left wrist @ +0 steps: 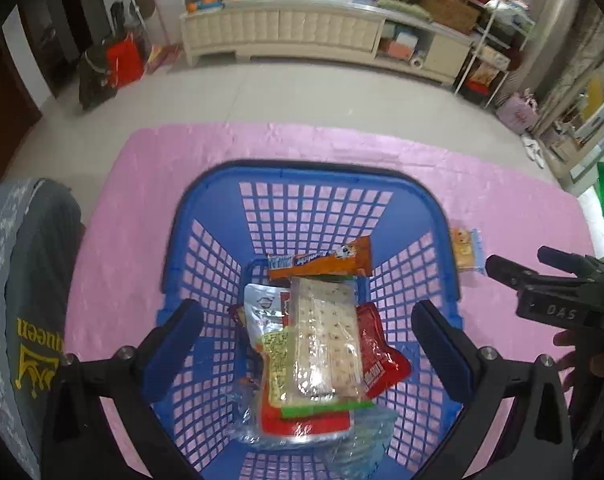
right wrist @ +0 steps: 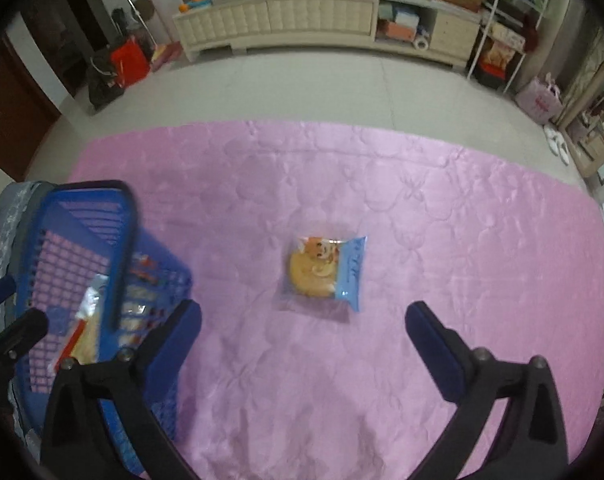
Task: Organize snacks
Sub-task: 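Move the right tool to the wrapped round cake and grasp it, then carry the round cake over the basket with the right tool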
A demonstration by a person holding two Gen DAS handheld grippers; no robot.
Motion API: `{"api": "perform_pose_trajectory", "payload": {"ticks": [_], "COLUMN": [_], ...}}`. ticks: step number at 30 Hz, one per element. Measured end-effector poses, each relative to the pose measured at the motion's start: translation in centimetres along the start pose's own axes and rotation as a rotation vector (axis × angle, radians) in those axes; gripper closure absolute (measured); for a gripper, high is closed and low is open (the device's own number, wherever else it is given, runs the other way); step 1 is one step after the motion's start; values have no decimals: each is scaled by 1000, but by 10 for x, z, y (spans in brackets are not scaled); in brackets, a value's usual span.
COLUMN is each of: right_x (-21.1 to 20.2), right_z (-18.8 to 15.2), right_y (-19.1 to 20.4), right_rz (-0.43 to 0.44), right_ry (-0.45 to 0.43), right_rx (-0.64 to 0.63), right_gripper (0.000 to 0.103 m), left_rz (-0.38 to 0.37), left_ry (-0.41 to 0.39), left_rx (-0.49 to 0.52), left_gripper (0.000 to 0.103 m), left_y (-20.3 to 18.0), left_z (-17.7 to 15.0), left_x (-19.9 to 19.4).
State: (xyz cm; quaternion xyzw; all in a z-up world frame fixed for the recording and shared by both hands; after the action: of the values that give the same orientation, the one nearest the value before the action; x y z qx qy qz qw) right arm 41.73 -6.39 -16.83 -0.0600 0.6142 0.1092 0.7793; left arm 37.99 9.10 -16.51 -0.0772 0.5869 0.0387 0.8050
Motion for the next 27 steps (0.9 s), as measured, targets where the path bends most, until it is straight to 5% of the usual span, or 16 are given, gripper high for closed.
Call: {"api": "perform_pose_trajectory", "payload": {"ticks": [4, 15, 20, 27], "right_x": [35, 80, 98, 85], "right_z": [4, 17, 18, 2], "right_y": [-2, -10, -17, -17], "right_rz": [31, 20, -40, 26], "right_ry": [79, 103, 143, 106], "right_rx": [-10, -26, -27, -25], "right_gripper": [0, 2, 30, 42], "left_rz": [-15, -2, 0, -37], "left_ry": [36, 59, 51, 16], "left_rx": [-28, -28, -19, 0], "left_gripper": [0, 0, 0, 0], "left_y": [-1, -3, -3, -13], "left_z": [9, 25, 30, 26], "left_x": [15, 32, 36, 26]}}
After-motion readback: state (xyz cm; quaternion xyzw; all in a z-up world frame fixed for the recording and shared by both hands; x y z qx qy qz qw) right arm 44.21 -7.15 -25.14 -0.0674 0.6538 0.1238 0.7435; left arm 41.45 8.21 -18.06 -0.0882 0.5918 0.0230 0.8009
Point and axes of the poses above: each gripper's, at about its wrist camera, not at the fingertips, and x roughly the way its jaws point, y to its left, z to its top, the point moved 9 cm from there along x, roughly the way its jaws point, and after that the axes turned 7 degrees about y, right-handed, at the moved point
